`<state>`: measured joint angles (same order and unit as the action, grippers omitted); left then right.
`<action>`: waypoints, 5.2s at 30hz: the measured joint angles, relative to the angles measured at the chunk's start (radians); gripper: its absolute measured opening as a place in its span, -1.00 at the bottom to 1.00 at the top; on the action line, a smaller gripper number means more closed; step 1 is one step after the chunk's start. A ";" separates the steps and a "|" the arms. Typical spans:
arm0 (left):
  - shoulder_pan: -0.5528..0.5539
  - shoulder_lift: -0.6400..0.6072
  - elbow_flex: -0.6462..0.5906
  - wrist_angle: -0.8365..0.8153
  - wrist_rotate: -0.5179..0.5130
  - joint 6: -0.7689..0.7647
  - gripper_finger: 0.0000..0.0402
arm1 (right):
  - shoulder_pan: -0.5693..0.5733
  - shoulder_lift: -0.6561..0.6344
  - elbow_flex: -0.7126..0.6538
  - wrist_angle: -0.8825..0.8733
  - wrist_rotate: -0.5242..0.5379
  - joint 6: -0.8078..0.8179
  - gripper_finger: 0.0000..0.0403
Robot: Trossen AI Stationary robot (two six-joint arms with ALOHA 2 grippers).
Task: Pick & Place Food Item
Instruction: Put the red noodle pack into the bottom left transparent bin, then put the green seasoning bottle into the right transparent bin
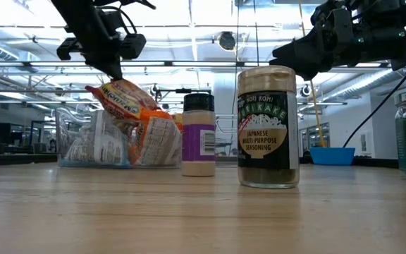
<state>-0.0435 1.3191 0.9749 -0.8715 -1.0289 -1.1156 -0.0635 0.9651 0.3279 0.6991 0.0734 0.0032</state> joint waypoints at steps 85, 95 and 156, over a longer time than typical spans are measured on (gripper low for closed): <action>-0.113 0.049 0.000 0.515 0.397 0.407 0.34 | 0.521 0.007 0.556 -1.436 0.263 0.374 0.63; -0.112 0.121 0.000 0.562 0.400 0.410 0.34 | 0.580 0.011 0.498 -1.660 0.104 0.781 0.56; -0.004 -0.010 0.001 0.531 0.436 0.748 0.34 | -0.583 0.885 1.436 -1.551 -0.233 -0.149 -0.05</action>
<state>-0.0479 1.3094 0.9760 -0.3401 -0.5930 -0.3676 -0.6465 1.8502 1.7641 -0.8523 -0.1595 -0.1457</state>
